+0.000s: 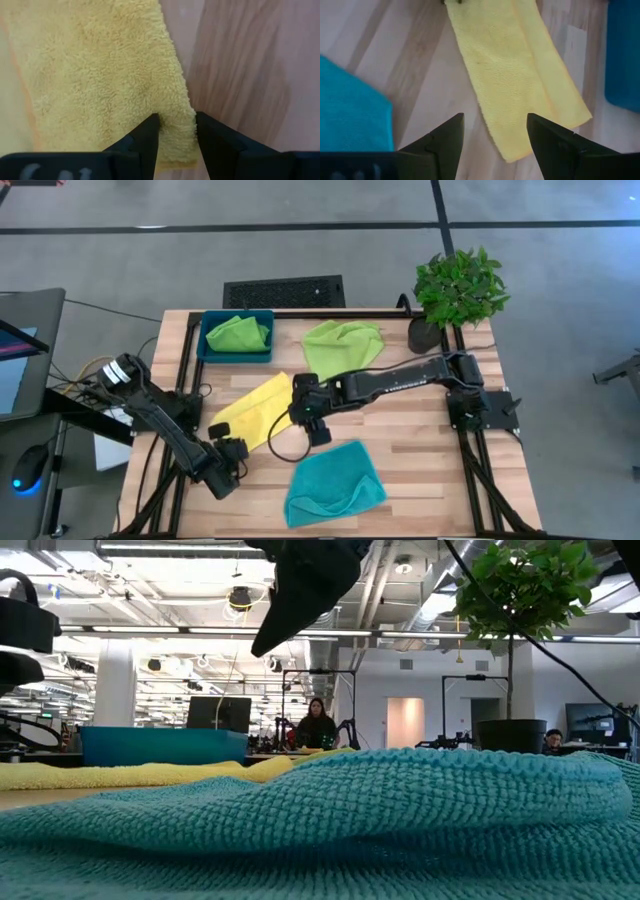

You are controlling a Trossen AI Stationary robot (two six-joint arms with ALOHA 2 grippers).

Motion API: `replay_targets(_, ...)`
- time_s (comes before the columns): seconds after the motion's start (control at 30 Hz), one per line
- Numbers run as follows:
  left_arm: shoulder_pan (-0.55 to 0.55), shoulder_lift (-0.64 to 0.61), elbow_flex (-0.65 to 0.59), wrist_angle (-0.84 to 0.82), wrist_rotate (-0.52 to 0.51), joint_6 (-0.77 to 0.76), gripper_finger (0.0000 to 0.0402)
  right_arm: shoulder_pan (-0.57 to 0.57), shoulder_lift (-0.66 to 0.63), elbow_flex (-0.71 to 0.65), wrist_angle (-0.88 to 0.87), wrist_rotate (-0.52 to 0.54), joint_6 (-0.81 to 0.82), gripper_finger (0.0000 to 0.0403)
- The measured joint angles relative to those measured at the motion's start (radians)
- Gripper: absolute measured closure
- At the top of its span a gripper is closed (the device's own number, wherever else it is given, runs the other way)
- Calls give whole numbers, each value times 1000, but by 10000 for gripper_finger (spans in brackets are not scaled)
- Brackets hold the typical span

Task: Fold microfiber towels
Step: Fold the yellow towel

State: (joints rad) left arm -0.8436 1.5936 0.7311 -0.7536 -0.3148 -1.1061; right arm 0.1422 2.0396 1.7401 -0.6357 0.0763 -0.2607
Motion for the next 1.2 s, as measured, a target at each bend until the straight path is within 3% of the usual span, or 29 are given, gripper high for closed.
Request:
replay_targets(0.17,0,2,-1,-4,11,-59,285,8,0,0,0,0,0,163)
replay_targets(0.4,1,3,-1,0,29,-61,386,-19,11,0,-28,-3,34,163)
replay_targets(0.5,2,8,21,-28,28,-38,394,-30,10,0,-37,-2,36,163)
replay_targets(0.8,130,12,157,-292,60,198,400,-33,10,0,-99,-1,37,163)
replay_targets(1.2,425,10,213,-224,-9,657,401,-20,-4,-2,-219,4,71,163)
